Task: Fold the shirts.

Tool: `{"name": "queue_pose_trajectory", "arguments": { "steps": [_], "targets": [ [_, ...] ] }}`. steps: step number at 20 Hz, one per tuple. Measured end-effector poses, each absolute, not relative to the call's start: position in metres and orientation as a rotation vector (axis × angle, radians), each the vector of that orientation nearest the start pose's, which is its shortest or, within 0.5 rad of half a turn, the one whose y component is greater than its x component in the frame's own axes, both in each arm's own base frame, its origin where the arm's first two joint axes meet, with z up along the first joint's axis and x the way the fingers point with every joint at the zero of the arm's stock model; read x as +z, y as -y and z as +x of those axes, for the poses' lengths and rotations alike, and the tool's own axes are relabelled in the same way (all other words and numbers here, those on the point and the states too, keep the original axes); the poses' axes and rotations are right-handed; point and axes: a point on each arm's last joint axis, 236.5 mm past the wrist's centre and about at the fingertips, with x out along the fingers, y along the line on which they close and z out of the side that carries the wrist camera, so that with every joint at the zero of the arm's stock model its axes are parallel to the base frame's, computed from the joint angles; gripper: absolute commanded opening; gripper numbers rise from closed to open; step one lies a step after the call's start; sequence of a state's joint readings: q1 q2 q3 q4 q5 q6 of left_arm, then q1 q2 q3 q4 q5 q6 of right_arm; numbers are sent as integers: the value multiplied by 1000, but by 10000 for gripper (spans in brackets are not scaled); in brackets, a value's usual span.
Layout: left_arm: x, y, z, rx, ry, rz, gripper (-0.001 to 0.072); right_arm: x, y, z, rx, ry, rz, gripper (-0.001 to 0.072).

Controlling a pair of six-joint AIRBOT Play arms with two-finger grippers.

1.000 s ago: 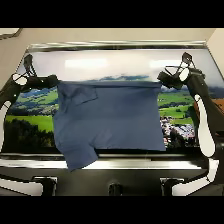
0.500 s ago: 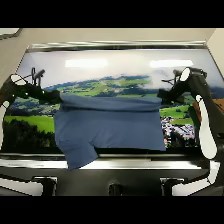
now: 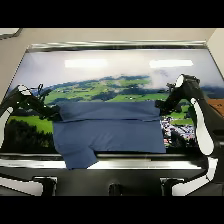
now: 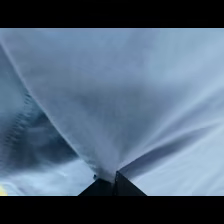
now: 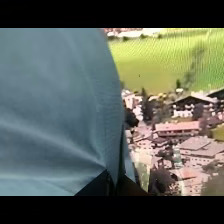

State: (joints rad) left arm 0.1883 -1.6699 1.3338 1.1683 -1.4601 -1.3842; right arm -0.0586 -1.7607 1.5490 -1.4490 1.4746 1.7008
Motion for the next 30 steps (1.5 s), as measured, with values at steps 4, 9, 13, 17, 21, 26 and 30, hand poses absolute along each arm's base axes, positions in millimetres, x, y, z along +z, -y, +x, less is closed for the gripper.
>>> {"name": "queue_pose_trajectory", "arguments": {
  "steps": [4, 9, 13, 17, 21, 26, 30],
  "targets": [
    [-74, 18, 366, -256, -1679, -411, 312, -71, -13, 411, -63, -1666, 306, 330],
    [-53, 8, 369, -267, -1655, -443, 394, -52, -15, 409, -39, -1652, 303, 497],
    [-32, -2, 334, -243, -1682, -506, 504, -31, 5, 379, -60, -1717, 253, 494],
    [-50, 17, 251, -212, -1737, -574, 503, -26, 24, 343, -100, -1771, 304, 494],
    [-75, 39, 189, -207, -1741, -604, 502, -28, 24, 318, -100, -1795, 334, 493],
    [-93, 56, 172, -204, -1687, -658, 494, -32, 21, 302, -83, -1819, 340, 494],
    [-97, 63, 173, -201, -1658, -702, 443, -39, 19, 287, -80, -1835, 339, 494]
  ]
}}
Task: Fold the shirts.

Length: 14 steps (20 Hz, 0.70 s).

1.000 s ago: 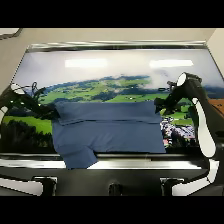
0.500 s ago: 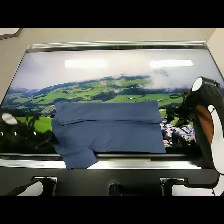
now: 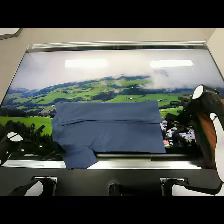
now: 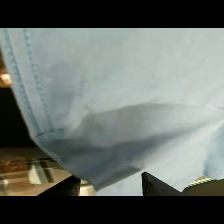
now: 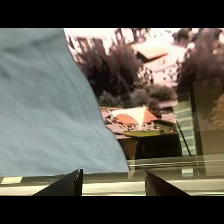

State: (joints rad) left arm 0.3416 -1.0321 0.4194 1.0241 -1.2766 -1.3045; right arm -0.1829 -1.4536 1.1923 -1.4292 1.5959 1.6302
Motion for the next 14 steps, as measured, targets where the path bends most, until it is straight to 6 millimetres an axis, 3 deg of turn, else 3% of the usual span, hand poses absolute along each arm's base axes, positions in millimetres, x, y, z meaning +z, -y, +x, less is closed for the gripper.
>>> {"name": "queue_pose_trajectory", "arguments": {
  "steps": [1, 4, 6, 10, 14],
  "targets": [
    [-99, 66, 172, -200, -1654, -715, 388, -42, 18, 282, -81, -1837, 340, 494],
    [-106, 67, 169, -183, -1649, -728, 122, -47, 15, 267, -83, -1825, 346, 507],
    [-109, 67, 167, -175, -1649, -733, 28, -50, 13, 257, -87, -1822, 346, 514],
    [-109, 68, 168, -176, -1642, -734, 28, -65, 4, 230, -75, -1870, 372, 551],
    [-107, 67, 169, -176, -1628, -725, 28, -80, -9, 217, -48, -1889, 415, 551]
  ]
}}
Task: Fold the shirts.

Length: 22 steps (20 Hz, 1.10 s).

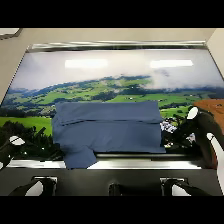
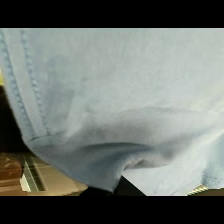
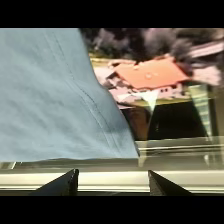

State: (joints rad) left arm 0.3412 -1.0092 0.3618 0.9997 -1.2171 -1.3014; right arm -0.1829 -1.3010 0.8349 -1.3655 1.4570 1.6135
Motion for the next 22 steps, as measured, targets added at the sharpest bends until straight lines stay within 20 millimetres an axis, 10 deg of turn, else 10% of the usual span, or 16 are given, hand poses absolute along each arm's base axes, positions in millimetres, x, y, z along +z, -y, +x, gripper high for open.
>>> {"name": "queue_pose_trajectory", "arguments": {
  "steps": [5, 7, 8, 15, 22],
  "targets": [
    [-105, 67, 170, -179, -1619, -721, 27, -101, -21, 213, -50, -1855, 484, 473],
    [-105, 68, 170, -181, -1619, -723, 28, -104, -25, 212, -61, -1852, 519, 280],
    [-105, 68, 170, -182, -1618, -723, 28, -105, -27, 213, -61, -1845, 531, 64],
    [-85, 63, 188, -230, -1571, -674, 23, -93, -28, 237, -38, -1756, 536, 39],
    [13, 35, 279, -230, -1302, -564, 22, -21, -13, 329, -10, -1485, 492, 38]
  ]
}}
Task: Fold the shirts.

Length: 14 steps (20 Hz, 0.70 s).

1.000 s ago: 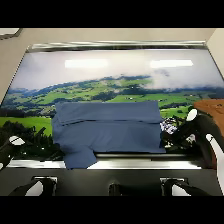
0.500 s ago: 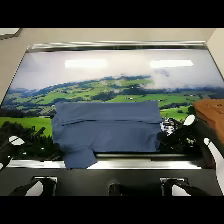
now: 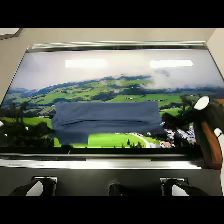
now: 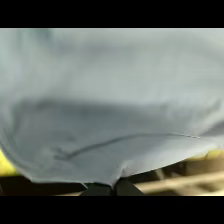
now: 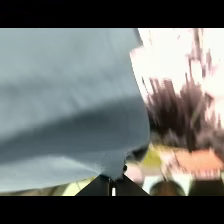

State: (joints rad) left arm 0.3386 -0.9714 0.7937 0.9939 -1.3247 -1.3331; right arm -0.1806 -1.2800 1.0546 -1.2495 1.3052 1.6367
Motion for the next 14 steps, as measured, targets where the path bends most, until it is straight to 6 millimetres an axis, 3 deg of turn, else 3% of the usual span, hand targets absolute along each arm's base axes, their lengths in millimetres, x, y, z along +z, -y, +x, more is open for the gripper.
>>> {"name": "queue_pose_trajectory", "arguments": {
  "steps": [2, 4, 7, 11, 12, 13, 14],
  "targets": [
    [28, 26, 307, -220, -1265, -556, 22, -13, -12, 359, -7, -1437, 483, 39],
    [27, 21, 334, -219, -1273, -561, 22, -14, -16, 392, -2, -1397, 471, 39],
    [7, 15, 370, -221, -1321, -578, 23, -27, -18, 431, -27, -1372, 484, 41],
    [-31, 16, 397, -225, -1406, -605, 25, -55, -21, 454, -57, -1388, 524, 45],
    [-41, 19, 400, -232, -1424, -603, 27, -62, -23, 456, -60, -1396, 539, 82],
    [-49, 21, 402, -240, -1443, -601, 93, -67, -25, 458, -62, -1402, 555, 194],
    [-56, 23, 403, -244, -1458, -600, 321, -71, -27, 460, -61, -1407, 568, 413]
  ]
}}
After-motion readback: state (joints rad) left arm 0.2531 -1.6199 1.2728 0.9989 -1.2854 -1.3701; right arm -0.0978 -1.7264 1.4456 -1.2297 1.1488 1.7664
